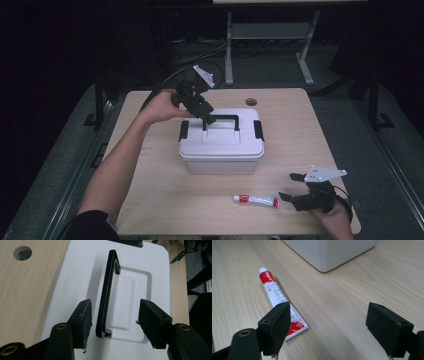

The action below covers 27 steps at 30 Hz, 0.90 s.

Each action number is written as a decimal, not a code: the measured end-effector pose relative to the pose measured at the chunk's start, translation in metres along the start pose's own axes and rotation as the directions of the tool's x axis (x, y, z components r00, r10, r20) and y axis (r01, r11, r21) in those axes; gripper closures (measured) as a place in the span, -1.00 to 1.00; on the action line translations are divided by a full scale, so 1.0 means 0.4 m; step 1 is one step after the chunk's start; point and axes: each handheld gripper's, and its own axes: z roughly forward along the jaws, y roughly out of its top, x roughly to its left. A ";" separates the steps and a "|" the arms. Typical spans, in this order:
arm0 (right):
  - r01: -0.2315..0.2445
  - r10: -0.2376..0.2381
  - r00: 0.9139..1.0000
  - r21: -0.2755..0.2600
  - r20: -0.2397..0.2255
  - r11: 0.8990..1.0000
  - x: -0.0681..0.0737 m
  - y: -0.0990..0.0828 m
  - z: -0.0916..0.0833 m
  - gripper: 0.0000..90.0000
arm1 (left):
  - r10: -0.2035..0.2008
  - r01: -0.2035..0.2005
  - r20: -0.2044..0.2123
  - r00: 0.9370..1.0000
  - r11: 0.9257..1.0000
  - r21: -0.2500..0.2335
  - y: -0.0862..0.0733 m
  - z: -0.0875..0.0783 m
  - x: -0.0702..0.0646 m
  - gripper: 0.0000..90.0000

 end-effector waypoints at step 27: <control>-0.005 0.005 1.000 0.003 -0.007 1.000 0.000 -0.004 -0.001 -0.55 | 0.045 -0.049 0.070 0.997 0.997 0.058 0.051 0.055 0.003 0.62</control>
